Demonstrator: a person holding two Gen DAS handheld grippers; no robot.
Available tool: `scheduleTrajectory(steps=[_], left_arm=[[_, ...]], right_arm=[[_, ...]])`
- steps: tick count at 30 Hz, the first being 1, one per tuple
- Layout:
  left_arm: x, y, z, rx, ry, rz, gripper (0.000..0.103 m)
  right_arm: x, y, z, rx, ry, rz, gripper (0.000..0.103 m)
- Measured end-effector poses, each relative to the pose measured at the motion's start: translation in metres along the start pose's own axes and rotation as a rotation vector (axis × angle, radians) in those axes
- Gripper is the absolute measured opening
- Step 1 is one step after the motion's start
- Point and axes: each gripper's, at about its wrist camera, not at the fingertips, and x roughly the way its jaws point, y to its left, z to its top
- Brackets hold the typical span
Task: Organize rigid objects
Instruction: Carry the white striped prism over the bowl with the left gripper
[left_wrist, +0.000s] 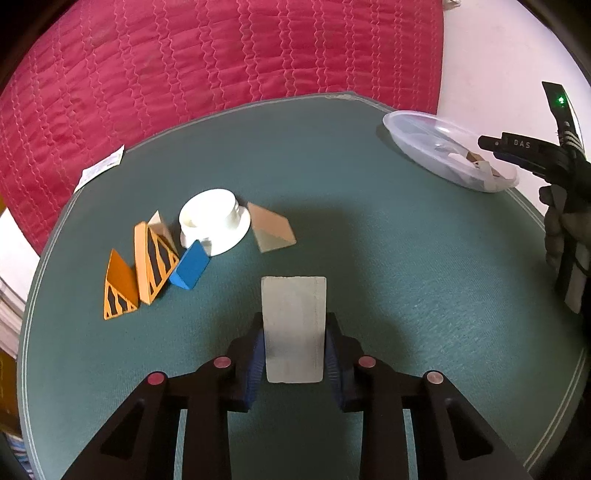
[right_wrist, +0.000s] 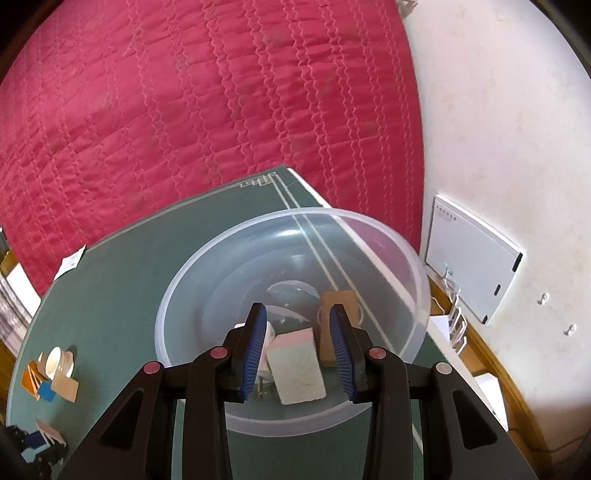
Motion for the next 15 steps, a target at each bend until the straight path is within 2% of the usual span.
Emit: scheduleTrajectory(steps=[6,15], left_arm=[[-0.004,-0.016,0.024,0.016,-0.036,-0.015,0.031],[0.009,-0.059,0.083,0.06,-0.063,-0.112,0.031]], right_arm=[[-0.006,-0.012,0.005,0.067,-0.031,-0.046,0.037],[-0.011,-0.028,0.011,0.137,-0.061,-0.099,0.037]])
